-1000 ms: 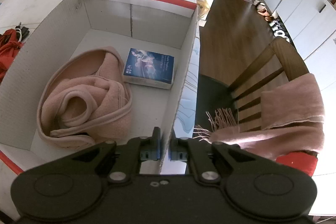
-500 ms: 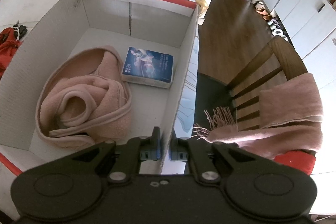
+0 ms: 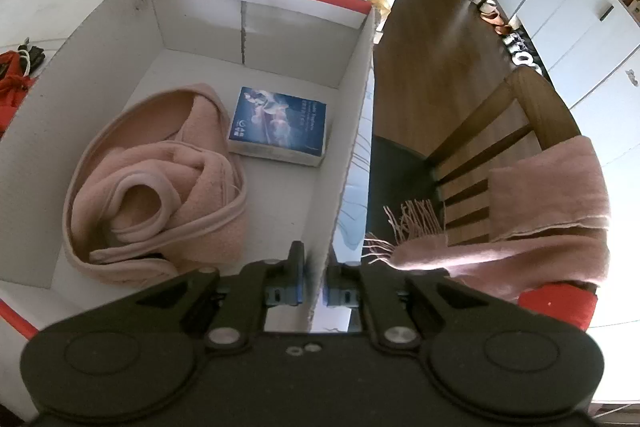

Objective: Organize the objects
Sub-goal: 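Return the left tool to the pile and grasp the pink fuzzy ball, then carry the pink fuzzy ball into the box and open the left tool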

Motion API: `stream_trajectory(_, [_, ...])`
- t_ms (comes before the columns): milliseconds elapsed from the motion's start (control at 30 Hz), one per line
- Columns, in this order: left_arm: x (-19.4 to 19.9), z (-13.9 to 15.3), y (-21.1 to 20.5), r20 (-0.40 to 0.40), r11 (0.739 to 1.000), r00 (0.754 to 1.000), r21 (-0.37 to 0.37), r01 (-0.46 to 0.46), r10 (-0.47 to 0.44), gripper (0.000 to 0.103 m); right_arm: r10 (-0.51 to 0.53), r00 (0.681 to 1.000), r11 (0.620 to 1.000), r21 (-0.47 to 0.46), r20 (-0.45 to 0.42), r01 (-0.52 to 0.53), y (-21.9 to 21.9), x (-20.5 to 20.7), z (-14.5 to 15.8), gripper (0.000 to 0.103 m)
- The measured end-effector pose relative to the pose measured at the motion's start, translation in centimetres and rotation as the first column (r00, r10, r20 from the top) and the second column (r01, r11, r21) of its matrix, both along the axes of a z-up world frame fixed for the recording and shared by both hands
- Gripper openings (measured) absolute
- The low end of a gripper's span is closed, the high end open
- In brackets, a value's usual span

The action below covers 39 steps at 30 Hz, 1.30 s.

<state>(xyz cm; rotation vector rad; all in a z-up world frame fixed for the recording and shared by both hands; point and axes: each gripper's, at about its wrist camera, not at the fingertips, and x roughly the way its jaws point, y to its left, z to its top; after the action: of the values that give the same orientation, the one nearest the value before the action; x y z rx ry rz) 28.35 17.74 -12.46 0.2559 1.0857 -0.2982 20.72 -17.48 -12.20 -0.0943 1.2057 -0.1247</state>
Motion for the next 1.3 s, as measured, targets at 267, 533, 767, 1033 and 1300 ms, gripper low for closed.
stream_trajectory(267, [0.8,-1.7,0.4,-0.038,1.000,0.999,-0.017,-0.012,0.012,0.103,-0.003,1.000,1.000,-0.003,0.001,0.003,0.0,0.0,0.1,0.007])
stream_trajectory(533, [0.2,-1.0,0.4,-0.021,0.999,1.000,-0.036,-0.007,0.007,0.079,0.000,1.000,1.000,-0.004,0.001,0.000,0.1,-0.1,0.1,0.007])
stream_trajectory(767, [-0.8,1.2,0.4,0.012,0.999,1.000,-0.043,-0.028,0.028,0.076,0.000,1.000,1.000,0.008,0.013,0.000,-0.1,-0.3,0.1,0.006])
stream_trajectory(1033, [-2.9,6.5,-1.2,0.060,0.996,0.997,-0.075,0.046,-0.042,0.076,0.005,1.000,1.000,0.020,0.016,-0.005,-0.4,-0.3,0.2,0.005])
stream_trajectory(1300, [-4.0,10.7,-5.2,0.112,0.980,0.981,-0.105,0.168,-0.156,0.076,0.007,1.000,1.000,0.021,0.018,-0.007,-0.5,-0.4,0.1,0.005])
